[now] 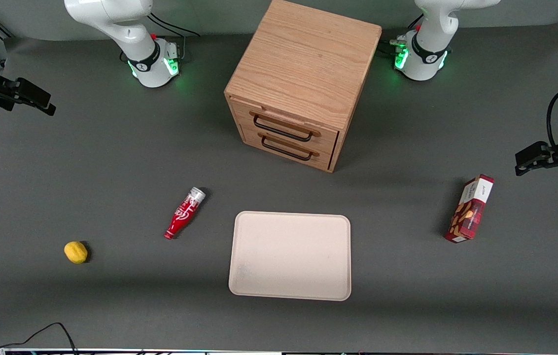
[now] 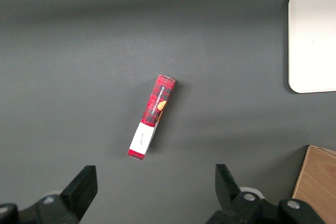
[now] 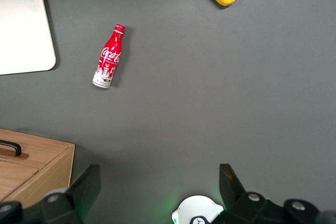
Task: Open upper drawer
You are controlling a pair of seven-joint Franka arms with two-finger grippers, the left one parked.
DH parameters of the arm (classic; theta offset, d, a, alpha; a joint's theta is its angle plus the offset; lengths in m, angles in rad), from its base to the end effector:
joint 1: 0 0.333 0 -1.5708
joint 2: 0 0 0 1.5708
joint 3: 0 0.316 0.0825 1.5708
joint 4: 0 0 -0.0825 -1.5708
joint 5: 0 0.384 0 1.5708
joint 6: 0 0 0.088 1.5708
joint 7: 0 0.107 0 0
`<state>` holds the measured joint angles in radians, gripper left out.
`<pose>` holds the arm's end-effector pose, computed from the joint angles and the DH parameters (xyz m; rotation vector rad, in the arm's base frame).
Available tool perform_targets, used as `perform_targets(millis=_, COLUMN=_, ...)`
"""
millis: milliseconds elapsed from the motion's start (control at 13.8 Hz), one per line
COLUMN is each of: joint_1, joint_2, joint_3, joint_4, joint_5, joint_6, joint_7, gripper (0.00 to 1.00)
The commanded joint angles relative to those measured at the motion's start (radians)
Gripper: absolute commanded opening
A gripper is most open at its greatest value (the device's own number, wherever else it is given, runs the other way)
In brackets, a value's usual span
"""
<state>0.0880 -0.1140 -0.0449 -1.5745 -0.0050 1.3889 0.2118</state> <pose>0.4984 0.0193 0.6675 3.1195 -0.2642 -0.1114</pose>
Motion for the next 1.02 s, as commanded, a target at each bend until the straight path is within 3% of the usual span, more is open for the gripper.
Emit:
perform_targets(millis=0, joint_1=-0.001, joint_2=-0.004, joint_3=0.005, joint_4=0.054, joint_5=0.014, joint_6=-0.025, joint_7=-0.041, gripper=1.00)
perform_targets(millis=290, joint_1=0.012, joint_2=0.023, joint_3=0.039, joint_4=0.076, joint_5=0.025, joint_6=-0.030, joint_7=-0.035, gripper=1.00)
perform_targets(millis=435, joint_1=0.012, joint_2=0.028, joint_3=0.040, joint_4=0.079, joint_5=0.124, joint_6=-0.030, joint_7=-0.063, gripper=1.00)
perform_targets(millis=726, joint_1=0.015, joint_2=0.065, joint_3=0.153, joint_4=0.107, joint_5=0.169, joint_6=-0.028, joint_7=-0.133, gripper=1.00)
perform_targets(millis=944, joint_1=0.016, joint_2=0.138, joint_3=0.224, joint_4=0.171, joint_5=0.275, joint_6=-0.013, joint_7=-0.251, gripper=1.00)
